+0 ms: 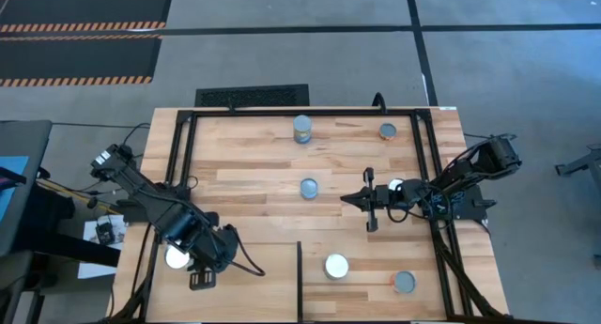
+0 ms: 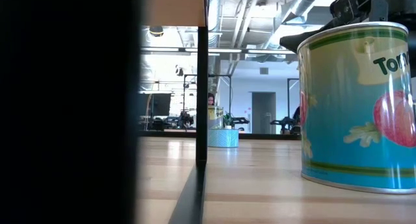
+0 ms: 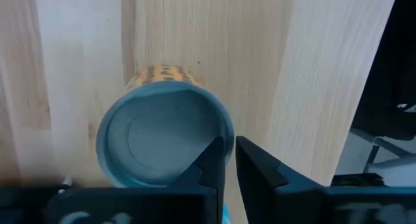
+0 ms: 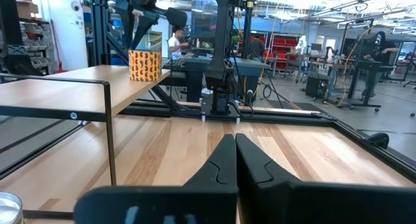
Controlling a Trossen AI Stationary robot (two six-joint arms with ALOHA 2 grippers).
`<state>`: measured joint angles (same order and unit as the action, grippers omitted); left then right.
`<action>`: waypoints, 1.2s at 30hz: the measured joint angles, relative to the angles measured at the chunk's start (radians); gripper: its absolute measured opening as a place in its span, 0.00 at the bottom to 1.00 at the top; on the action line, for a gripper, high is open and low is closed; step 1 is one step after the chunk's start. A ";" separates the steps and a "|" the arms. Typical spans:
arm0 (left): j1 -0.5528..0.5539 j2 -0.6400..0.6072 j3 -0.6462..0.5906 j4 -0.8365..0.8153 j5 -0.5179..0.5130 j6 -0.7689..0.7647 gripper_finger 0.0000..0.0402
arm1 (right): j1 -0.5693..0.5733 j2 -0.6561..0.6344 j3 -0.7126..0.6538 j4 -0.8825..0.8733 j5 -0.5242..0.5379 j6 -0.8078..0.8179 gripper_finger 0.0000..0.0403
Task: Pick and place cans onto a shelf
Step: Put the canned black beans on the shelf
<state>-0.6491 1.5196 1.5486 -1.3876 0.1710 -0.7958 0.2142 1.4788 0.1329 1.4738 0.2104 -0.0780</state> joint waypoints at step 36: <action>-0.002 0.000 0.000 0.052 0.049 -0.011 0.12 | 0.000 0.000 0.000 0.000 -0.001 0.000 0.01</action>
<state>-0.6510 1.5196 1.5486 -1.3356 0.2205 -0.8070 0.2142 1.4788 0.1329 1.4738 0.2096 -0.0780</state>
